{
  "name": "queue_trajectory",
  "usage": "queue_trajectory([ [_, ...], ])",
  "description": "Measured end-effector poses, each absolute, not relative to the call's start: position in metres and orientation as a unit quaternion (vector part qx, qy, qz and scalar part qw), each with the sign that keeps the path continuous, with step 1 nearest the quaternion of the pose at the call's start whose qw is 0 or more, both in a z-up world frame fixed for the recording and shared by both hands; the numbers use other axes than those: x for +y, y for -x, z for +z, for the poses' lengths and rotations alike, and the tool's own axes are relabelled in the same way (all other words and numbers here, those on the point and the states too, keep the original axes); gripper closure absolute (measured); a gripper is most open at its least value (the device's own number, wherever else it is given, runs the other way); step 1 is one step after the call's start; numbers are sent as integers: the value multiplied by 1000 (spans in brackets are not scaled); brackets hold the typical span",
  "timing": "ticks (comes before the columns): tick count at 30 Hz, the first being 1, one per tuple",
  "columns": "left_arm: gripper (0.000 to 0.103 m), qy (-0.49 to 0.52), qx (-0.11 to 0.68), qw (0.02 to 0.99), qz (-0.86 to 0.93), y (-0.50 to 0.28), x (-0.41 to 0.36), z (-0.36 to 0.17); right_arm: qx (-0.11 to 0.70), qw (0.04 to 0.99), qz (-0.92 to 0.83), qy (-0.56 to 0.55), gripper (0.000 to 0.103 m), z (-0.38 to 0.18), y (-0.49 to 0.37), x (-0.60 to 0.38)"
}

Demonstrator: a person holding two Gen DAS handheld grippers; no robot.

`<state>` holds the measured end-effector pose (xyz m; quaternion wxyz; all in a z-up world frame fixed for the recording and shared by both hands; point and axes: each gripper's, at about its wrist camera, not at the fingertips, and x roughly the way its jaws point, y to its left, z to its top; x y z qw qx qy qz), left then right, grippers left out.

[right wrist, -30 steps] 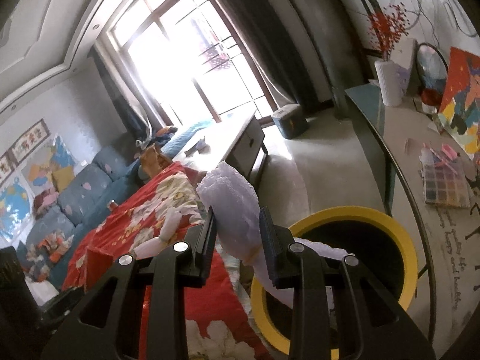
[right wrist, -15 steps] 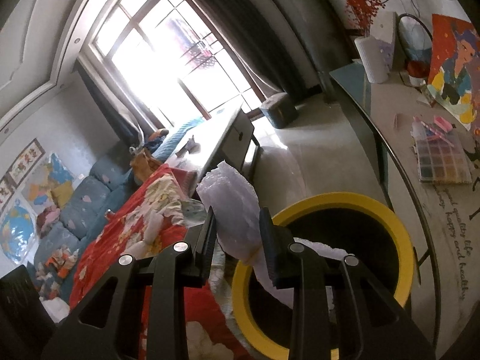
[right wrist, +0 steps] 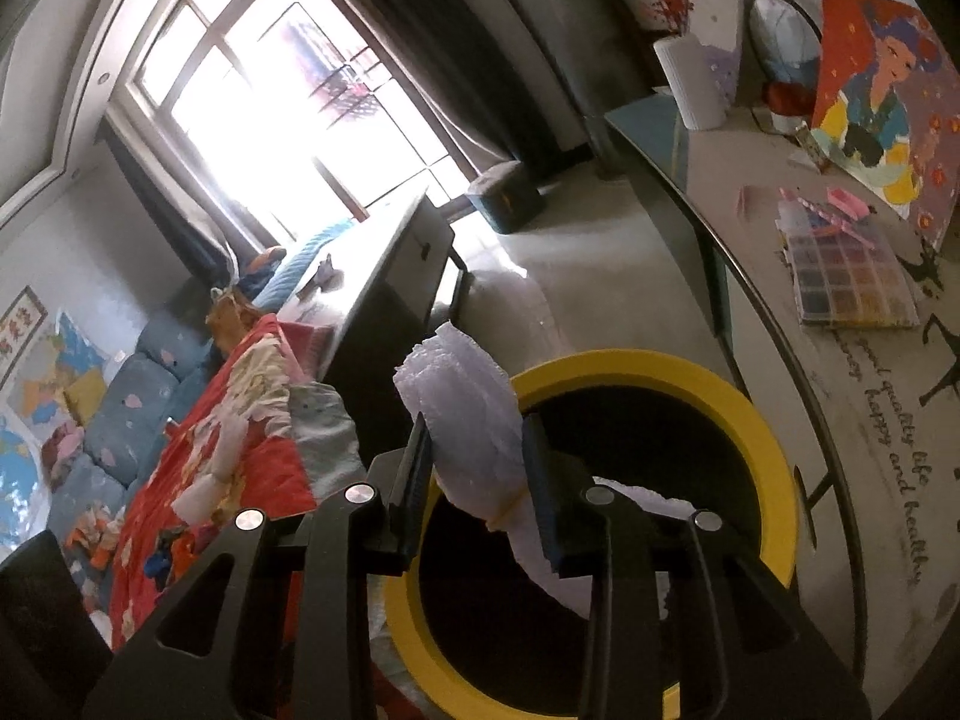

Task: Collect trash
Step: 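Open both tools to drop the red can and white paper into the bin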

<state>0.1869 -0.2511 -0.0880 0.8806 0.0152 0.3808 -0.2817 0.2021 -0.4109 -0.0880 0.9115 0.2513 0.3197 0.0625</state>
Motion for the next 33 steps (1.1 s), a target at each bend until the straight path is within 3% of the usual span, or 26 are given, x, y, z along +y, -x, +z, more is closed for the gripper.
queue_trajectory([
  [5, 74, -21, 392, 875, -282, -195, -260, -95, 319, 909, 62, -260, 65, -88, -203, -416],
  [7, 69, -26, 390, 877, -280, -195, -260, -96, 316, 910, 59, -261, 58, -86, -203, -417],
  [10, 50, -22, 388, 878, -280, -196, -258, -94, 312, 912, 55, -260, 46, -83, -200, -417],
  [14, 27, -13, 386, 882, -270, -195, -250, -89, 307, 915, 48, -256, 40, -79, -198, -417],
  [18, 14, 4, 380, 889, -257, -192, -237, -80, 304, 920, 39, -245, 32, -75, -196, -414],
  [33, 11, 36, 345, 913, -214, -173, -194, -53, 285, 942, 35, -172, 26, -50, -187, -380],
])
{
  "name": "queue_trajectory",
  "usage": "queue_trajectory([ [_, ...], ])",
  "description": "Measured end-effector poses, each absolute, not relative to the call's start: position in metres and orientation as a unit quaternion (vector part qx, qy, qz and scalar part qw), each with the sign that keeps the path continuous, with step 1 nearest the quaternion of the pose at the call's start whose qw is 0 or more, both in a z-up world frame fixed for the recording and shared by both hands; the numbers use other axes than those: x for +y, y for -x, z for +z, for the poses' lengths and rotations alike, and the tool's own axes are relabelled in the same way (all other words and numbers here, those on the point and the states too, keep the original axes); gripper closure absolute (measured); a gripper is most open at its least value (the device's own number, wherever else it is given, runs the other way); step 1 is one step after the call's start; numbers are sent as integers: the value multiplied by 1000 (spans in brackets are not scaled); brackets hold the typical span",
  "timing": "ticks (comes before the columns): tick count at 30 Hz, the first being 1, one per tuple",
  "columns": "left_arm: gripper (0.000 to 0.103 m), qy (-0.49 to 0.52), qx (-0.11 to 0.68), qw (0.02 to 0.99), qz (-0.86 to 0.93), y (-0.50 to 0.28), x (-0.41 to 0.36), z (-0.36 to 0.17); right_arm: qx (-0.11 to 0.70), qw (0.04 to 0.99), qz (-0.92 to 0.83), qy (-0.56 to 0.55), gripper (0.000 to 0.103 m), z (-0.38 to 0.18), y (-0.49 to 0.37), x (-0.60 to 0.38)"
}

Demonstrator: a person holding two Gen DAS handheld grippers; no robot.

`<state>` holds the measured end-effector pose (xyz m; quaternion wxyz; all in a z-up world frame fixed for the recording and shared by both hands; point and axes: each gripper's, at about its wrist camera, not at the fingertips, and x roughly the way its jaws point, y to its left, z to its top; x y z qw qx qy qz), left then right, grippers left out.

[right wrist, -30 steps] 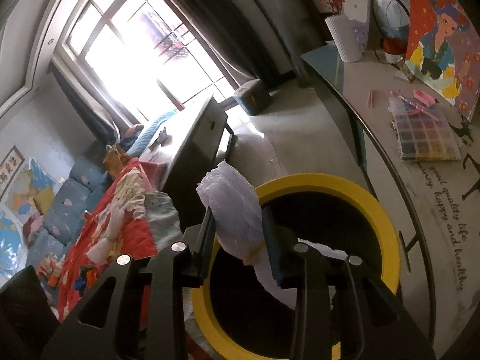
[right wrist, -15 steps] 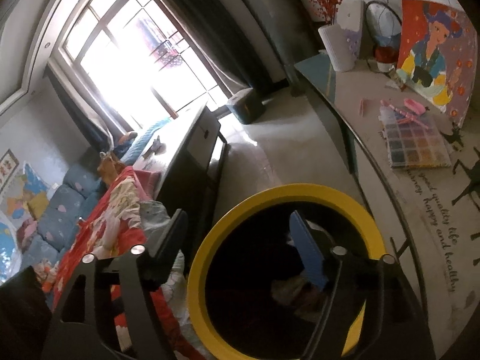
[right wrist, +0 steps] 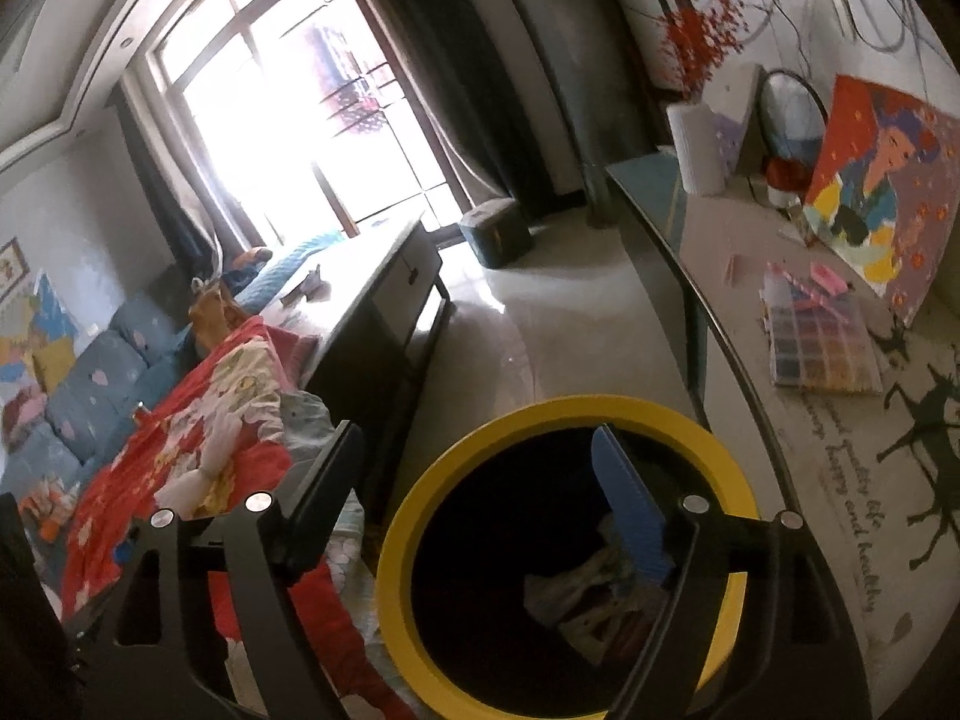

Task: Collect trash
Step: 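Open both tools to drop the red can and white paper into the bin, then move both open tools back over the remaining wrappers on the bedspread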

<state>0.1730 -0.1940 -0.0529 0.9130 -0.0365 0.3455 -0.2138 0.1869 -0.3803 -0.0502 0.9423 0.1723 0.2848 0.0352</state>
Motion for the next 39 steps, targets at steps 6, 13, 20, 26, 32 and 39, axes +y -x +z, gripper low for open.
queue_trajectory([
  [6, 11, 43, 326, 923, -198, -161, -175, -42, 278, 946, 52, -156, 25, -40, -181, -364],
  [13, 11, 61, 308, 933, -173, -151, -147, -32, 269, 950, 75, -138, 23, -28, -174, -344],
  [20, 11, 75, 293, 942, -146, -143, -118, -24, 265, 951, 104, -121, 22, -19, -167, -318],
  [26, 11, 88, 285, 946, -125, -138, -97, -21, 266, 950, 129, -106, 21, -15, -164, -294],
  [32, 11, 104, 283, 948, -103, -133, -72, -22, 268, 947, 152, -89, 21, -13, -162, -270],
  [39, 11, 127, 277, 949, -77, -128, -44, -20, 275, 942, 176, -72, 21, -17, -160, -246],
])
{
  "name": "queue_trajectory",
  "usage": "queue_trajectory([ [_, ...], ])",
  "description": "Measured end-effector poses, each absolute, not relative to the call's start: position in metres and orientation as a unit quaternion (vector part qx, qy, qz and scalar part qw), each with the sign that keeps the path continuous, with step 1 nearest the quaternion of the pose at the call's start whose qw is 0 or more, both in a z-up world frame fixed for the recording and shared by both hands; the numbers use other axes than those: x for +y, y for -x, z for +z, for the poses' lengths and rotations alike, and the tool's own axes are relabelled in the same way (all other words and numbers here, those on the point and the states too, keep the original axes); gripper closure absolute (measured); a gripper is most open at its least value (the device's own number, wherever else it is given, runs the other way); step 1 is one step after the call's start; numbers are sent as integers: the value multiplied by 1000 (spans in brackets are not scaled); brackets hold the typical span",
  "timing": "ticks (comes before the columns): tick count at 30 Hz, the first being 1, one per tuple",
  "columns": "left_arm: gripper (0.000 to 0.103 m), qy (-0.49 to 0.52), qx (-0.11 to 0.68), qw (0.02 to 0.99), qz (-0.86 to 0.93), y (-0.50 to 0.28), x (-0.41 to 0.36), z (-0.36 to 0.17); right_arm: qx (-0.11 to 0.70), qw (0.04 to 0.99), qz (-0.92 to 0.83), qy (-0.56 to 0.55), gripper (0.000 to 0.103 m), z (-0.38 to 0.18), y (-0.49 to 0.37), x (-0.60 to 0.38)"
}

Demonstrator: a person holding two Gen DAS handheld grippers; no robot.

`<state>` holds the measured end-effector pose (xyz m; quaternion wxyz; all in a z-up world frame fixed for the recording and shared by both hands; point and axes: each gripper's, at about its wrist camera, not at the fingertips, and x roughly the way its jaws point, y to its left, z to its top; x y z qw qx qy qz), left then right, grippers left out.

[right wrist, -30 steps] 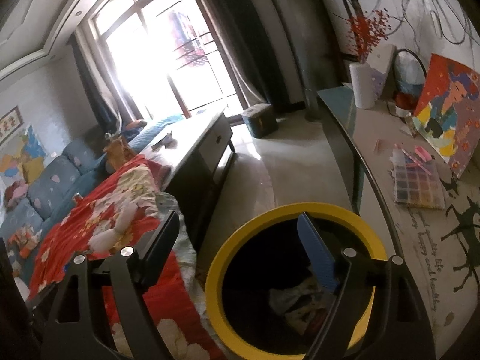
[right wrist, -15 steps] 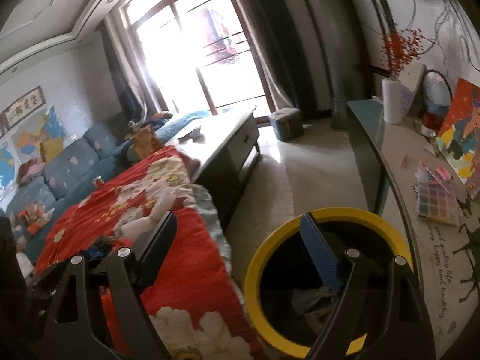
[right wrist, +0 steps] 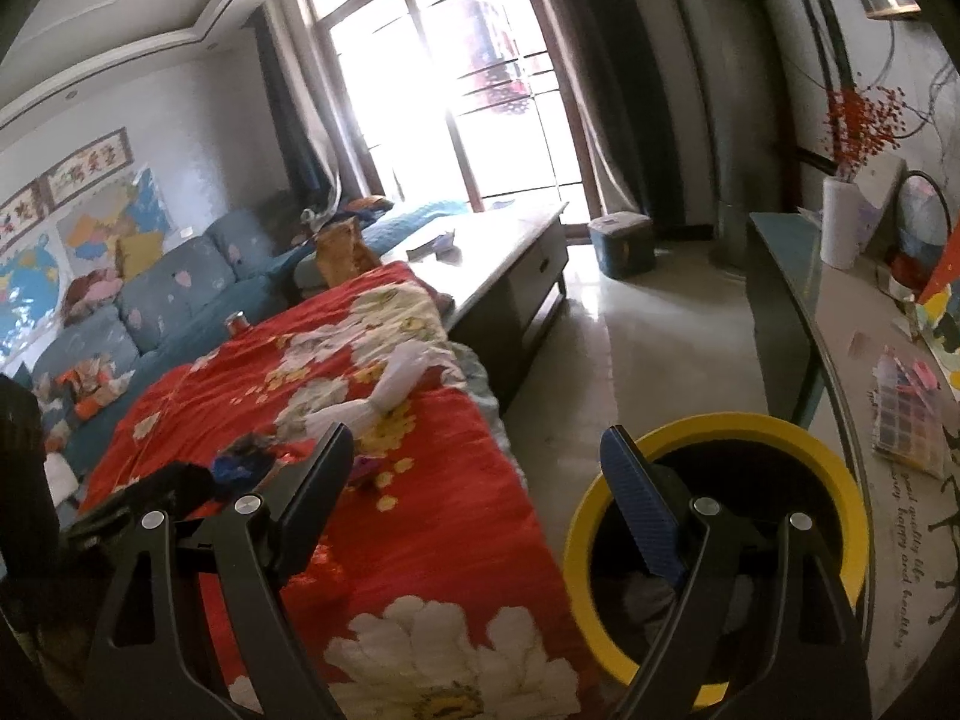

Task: Collect trash
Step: 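Move both open tools back over the remaining wrappers on the bedspread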

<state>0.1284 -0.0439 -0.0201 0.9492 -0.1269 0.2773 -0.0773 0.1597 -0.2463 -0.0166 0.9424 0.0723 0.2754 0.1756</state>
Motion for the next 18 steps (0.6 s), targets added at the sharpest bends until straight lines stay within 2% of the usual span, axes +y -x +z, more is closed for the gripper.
queue_trajectory([
  [18, 11, 161, 289, 944, -9, -113, 26, -30, 305, 923, 233, -28, 21, -30, -155, -183],
])
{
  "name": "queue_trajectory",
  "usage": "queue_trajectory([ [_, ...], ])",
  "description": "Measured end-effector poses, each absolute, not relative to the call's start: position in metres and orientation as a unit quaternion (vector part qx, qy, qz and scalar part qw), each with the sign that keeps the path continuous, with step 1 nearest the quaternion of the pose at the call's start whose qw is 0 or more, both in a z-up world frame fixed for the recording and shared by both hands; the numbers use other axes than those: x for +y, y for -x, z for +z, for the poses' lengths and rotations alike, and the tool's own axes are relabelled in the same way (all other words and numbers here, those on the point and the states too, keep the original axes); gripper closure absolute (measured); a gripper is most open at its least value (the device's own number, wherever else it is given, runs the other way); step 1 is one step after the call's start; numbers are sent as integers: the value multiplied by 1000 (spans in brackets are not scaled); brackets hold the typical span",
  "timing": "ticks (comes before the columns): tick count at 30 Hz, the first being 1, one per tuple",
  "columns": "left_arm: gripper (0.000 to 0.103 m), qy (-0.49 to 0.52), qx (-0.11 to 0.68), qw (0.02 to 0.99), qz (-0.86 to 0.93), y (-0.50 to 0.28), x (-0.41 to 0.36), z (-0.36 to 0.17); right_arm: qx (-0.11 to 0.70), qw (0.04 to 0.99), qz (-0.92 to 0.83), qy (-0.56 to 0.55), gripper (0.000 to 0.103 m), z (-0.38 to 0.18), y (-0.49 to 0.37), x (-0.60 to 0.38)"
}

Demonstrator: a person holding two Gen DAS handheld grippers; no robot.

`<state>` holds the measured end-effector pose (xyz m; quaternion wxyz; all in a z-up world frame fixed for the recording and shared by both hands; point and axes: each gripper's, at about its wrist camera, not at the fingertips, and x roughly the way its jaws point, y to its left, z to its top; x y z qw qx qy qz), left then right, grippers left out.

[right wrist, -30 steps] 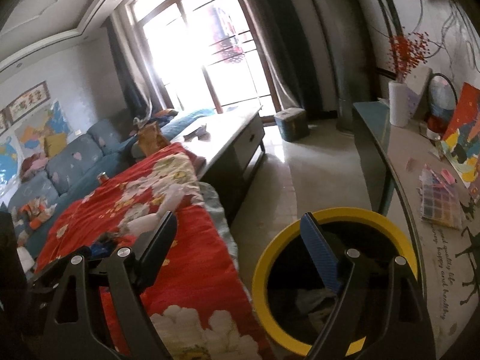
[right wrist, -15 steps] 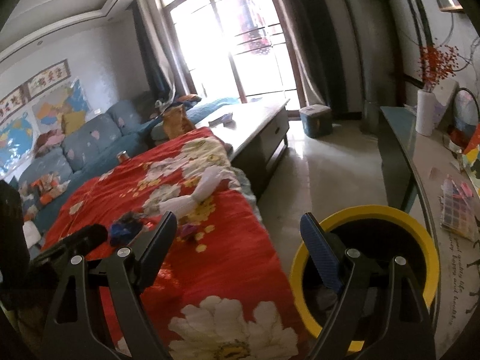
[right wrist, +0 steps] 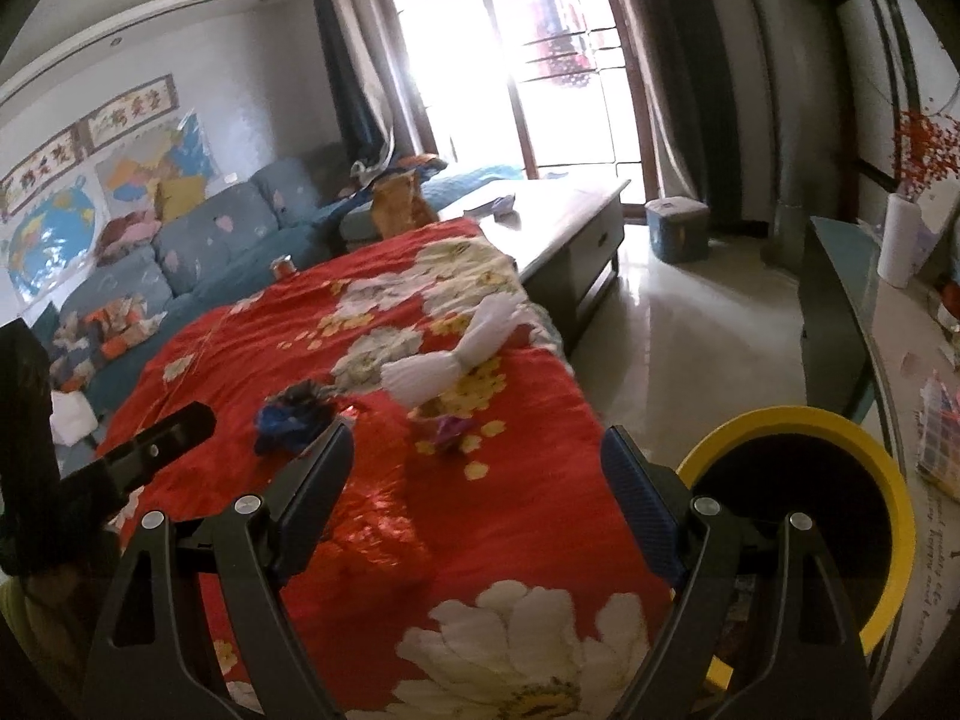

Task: Collect trash
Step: 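Move both open tools back over the remaining wrappers on the bedspread, then lower the left tool toward the purple candy wrapper, then grasp the purple candy wrapper with the left tool while the right tool grasps the red plastic bag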

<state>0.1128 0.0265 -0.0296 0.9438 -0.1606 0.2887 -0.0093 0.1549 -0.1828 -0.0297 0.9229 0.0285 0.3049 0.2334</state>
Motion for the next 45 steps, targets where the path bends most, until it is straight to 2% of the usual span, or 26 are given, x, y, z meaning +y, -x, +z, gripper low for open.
queue_trajectory([
  [7, 12, 179, 314, 932, 2, -109, 49, -50, 325, 909, 259, -12, 21, -43, -150, -163],
  [15, 37, 228, 349, 909, -24, -113, 61, -77, 360, 890, 280, -5, 21, -63, -150, -146],
  [26, 55, 227, 385, 892, -72, -123, 41, -103, 401, 866, 299, -2, 22, -89, -154, -135],
  [29, 59, 227, 395, 887, -79, -127, 36, -110, 412, 859, 303, -5, 29, -95, -156, -134],
  [32, 69, 232, 403, 882, -84, -130, 33, -116, 420, 853, 309, -3, 36, -100, -155, -134],
  [35, 71, 230, 405, 880, -91, -132, 28, -119, 425, 848, 315, -1, 46, -104, -154, -134],
  [41, 84, 225, 411, 878, -104, -134, 21, -122, 428, 845, 320, 1, 60, -105, -154, -132],
  [45, 86, 222, 410, 878, -106, -134, 20, -122, 428, 844, 324, 4, 68, -105, -152, -130],
])
